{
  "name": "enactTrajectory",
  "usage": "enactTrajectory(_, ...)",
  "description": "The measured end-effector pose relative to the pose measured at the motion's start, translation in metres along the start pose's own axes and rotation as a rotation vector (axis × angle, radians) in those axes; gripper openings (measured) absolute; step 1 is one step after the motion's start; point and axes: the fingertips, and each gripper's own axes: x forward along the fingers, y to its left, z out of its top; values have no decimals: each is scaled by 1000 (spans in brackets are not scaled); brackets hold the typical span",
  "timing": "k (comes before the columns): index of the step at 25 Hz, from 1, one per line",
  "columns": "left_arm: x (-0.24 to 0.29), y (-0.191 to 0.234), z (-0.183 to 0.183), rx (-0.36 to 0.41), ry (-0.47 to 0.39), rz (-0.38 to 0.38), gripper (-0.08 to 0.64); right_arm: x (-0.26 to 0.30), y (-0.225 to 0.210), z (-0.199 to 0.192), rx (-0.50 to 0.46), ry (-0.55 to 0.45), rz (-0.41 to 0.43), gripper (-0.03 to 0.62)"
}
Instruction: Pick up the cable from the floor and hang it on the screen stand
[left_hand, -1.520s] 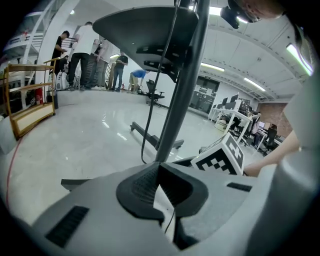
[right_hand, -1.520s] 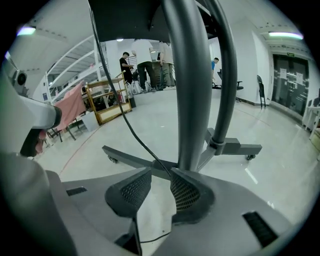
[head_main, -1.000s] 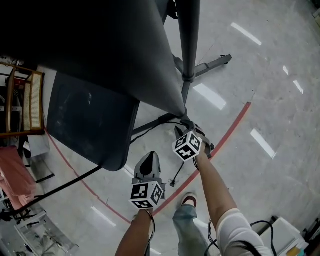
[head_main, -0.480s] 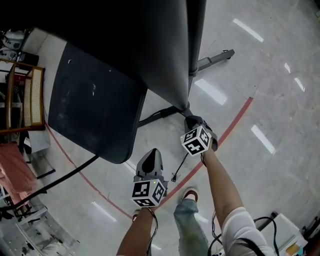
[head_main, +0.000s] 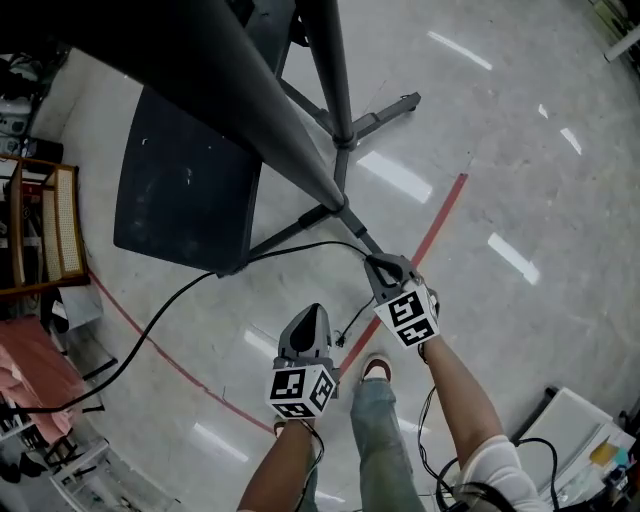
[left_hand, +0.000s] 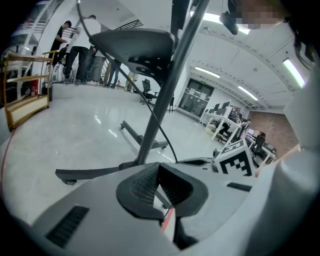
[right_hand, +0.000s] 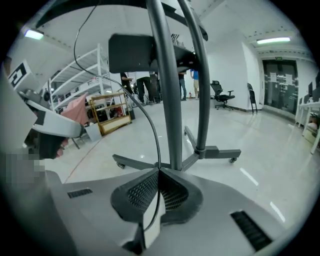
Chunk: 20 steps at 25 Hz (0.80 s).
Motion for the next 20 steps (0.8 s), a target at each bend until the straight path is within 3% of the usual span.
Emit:
enactTrajectory(7, -74, -51, 18, 77, 19, -77, 3, -115, 46, 45, 103, -157, -60, 21)
enactTrajectory(11, -138, -78, 38, 137, 9, -137, 3, -177, 79, 79, 114, -235, -125, 21)
enactTrajectory(15, -192, -91, 77, 218, -39, -177, 3, -231, 95, 131, 98, -334, -217, 21)
enactTrajectory(20, -277, -126, 137, 238, -93, -224, 3, -323, 124, 207, 67, -436, -283, 21)
